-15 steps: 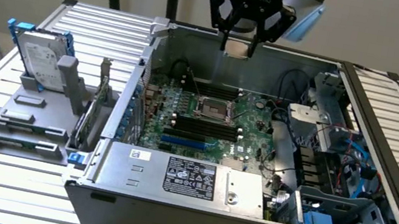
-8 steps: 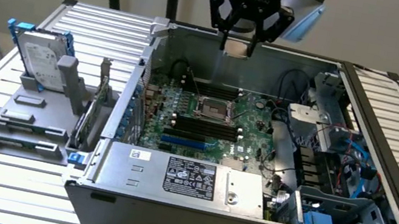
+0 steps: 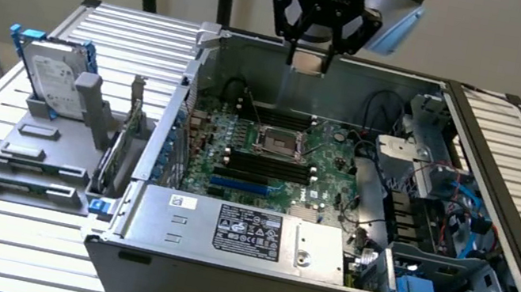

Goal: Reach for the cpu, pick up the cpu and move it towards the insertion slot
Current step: 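Pick up the cpu and move it towards the insertion slot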

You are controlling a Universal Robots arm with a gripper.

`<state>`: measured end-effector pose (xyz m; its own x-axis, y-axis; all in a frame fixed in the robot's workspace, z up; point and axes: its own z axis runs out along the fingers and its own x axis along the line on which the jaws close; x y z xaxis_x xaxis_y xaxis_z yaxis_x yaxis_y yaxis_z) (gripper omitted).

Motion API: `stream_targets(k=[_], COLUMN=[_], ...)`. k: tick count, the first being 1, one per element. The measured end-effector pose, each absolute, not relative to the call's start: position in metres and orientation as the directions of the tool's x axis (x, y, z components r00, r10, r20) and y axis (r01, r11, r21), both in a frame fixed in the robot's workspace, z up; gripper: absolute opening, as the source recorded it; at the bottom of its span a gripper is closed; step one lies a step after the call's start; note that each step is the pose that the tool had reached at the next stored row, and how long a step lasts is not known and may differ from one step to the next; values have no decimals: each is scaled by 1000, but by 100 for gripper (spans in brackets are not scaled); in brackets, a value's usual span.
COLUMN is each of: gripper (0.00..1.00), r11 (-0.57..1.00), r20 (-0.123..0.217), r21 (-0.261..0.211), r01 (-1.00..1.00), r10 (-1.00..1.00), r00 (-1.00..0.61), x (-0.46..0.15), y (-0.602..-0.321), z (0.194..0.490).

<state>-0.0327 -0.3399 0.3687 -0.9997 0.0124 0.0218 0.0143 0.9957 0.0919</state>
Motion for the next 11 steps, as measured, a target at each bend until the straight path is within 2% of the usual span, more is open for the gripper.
stream_targets(k=[11], gripper=[55], r11=[996], r20=[21], r21=[92], r01=[14], r10=[12], r00=[-1000], x=[-33], y=[-339], z=[368])
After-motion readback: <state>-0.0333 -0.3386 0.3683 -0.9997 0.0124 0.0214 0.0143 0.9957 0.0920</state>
